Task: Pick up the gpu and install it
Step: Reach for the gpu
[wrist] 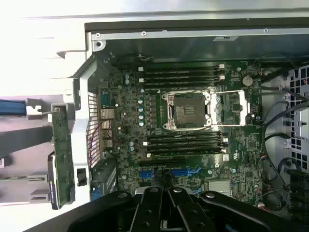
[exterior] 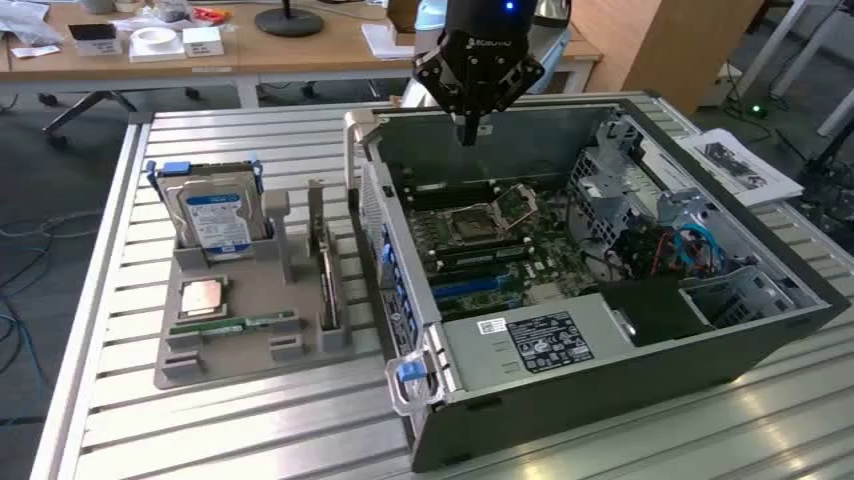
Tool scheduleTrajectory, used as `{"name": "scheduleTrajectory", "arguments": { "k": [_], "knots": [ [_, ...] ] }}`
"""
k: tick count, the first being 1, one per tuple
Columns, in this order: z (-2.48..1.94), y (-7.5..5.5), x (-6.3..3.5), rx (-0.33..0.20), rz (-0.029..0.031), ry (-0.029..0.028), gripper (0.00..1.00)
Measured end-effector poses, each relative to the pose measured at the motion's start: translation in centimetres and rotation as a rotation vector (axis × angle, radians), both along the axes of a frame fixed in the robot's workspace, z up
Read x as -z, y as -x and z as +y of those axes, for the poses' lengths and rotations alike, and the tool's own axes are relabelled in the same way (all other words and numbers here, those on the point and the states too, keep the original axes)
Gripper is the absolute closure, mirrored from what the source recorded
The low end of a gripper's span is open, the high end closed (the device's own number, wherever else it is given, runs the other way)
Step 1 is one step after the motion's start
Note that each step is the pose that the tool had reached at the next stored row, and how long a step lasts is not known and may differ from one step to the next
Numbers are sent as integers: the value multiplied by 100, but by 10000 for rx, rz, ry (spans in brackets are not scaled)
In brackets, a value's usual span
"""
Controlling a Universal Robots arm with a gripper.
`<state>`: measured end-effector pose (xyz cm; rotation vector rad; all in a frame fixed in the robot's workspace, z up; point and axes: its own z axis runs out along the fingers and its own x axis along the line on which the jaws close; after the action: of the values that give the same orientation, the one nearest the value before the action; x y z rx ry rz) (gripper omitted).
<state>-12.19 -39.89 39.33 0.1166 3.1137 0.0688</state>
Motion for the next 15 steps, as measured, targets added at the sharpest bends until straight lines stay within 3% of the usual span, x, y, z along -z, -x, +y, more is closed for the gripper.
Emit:
{"name": "scheduleTrajectory", "arguments": {
  "k": [15],
  "knots": [
    [0, 32, 0, 0, -1, 0, 89]
  ]
}}
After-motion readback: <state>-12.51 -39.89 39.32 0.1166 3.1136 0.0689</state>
